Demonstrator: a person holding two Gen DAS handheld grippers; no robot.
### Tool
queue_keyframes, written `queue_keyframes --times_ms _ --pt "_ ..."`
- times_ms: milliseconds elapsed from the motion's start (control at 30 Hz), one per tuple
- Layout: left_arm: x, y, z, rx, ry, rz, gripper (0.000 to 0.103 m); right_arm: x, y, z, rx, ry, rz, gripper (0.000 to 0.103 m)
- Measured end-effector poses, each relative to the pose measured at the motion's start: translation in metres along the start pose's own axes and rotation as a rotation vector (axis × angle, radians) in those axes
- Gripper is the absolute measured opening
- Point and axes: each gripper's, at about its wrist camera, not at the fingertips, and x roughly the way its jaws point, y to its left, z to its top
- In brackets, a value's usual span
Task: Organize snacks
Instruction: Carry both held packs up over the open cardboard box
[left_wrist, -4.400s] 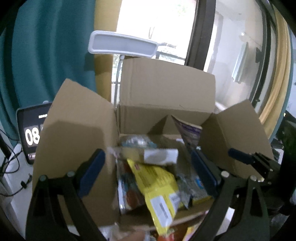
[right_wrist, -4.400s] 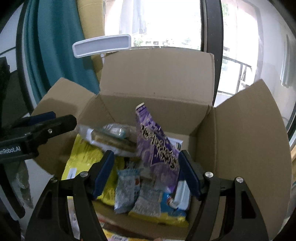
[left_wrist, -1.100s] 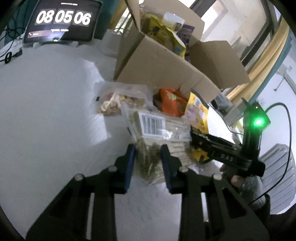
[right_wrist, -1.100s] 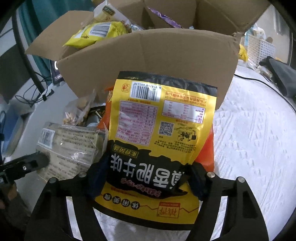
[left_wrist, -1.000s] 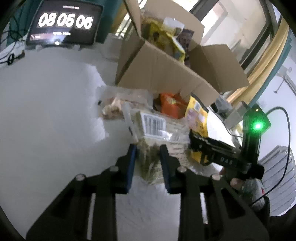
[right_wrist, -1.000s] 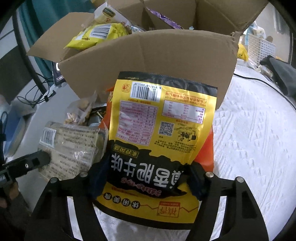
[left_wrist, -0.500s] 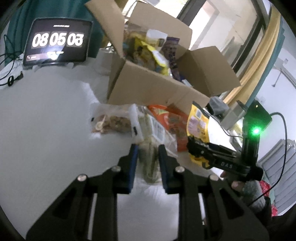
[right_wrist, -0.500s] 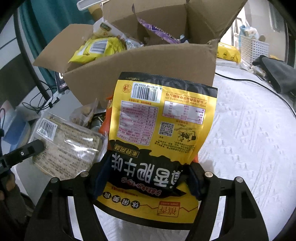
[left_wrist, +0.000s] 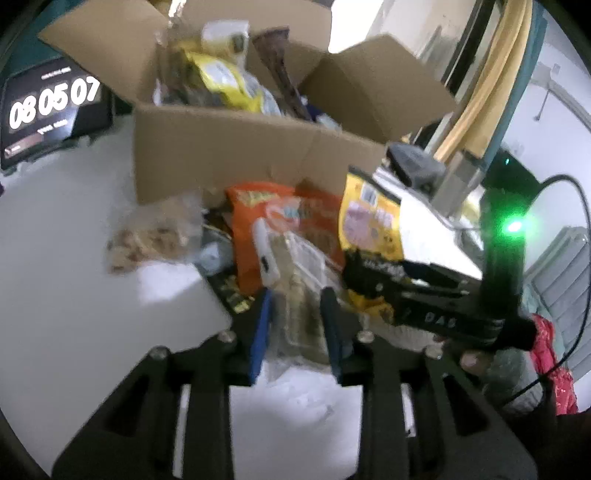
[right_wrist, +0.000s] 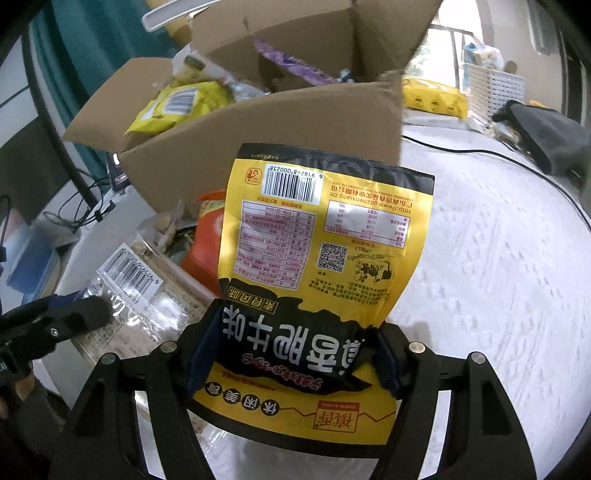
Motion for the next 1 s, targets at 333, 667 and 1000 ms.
queue_keyframes --times_ms 333,667,1000 --pt "0.041 -0.003 -0.013 -0.064 0.092 -0.031 0.059 -0.003 -0.008 -0.002 0.031 -0.02 0.021 0.074" --pt "0.017 -0.011 -0.004 -0.015 0.035 -0.022 0.03 -0.014 -0.009 -0.001 0.033 -0.047 0.035 0.074" --pt "-0.021 -0.016 0.014 0.046 -0.041 0.028 0.023 -0.043 -0.001 0.015 0.002 -0.103 0.033 0.074"
